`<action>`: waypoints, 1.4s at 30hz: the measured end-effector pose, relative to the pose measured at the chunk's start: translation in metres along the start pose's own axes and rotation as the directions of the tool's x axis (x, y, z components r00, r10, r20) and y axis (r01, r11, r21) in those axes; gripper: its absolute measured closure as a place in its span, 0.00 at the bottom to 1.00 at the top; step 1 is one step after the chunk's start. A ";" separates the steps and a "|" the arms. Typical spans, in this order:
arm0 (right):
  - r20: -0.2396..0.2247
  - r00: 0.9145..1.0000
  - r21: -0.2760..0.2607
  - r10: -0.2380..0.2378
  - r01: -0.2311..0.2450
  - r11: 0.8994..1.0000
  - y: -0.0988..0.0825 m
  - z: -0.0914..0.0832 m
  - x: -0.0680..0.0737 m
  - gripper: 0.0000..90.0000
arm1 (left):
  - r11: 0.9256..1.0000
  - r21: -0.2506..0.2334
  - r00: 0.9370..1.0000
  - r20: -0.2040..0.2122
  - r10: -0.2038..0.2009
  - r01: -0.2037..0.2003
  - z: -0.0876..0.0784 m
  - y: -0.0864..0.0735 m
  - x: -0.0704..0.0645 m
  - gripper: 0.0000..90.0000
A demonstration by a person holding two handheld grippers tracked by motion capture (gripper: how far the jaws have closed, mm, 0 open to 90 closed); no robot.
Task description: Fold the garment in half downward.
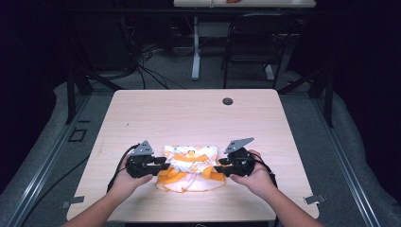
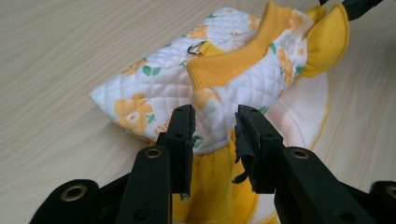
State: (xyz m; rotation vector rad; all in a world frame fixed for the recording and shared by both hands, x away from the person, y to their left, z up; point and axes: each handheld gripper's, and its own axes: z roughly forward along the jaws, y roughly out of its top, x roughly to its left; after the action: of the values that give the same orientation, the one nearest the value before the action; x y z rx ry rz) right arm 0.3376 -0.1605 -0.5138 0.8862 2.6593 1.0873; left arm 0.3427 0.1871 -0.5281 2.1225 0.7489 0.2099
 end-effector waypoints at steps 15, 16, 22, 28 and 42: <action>0.063 0.997 -0.034 0.039 -0.037 0.999 0.021 0.012 -0.014 0.79 | 0.997 0.037 0.995 -0.073 -0.066 0.069 0.025 0.014 0.031 0.76; 0.066 0.997 -0.019 0.040 -0.039 0.999 0.022 0.019 -0.015 0.79 | 0.997 0.036 0.995 -0.068 -0.069 0.072 0.028 0.013 0.031 0.76; 0.056 0.998 0.015 0.037 -0.037 0.999 0.023 0.038 -0.015 0.89 | 0.998 0.038 0.999 -0.013 -0.039 0.040 0.029 0.011 0.019 0.85; -0.035 0.999 0.008 0.021 -0.021 1.000 0.021 0.038 -0.003 0.98 | 0.998 0.055 0.998 0.057 -0.016 0.013 0.026 0.004 0.005 1.00; -0.105 0.994 0.039 -0.017 0.021 0.999 -0.006 0.035 0.020 0.99 | 0.998 0.063 0.995 0.100 0.000 -0.006 0.016 -0.020 -0.013 1.00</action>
State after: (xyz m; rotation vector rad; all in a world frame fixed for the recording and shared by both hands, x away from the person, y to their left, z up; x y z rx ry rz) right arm 0.3299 -0.1315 -0.5416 0.8308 2.7776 1.1086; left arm 0.3296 0.1776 -0.5520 2.1772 0.7023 0.0820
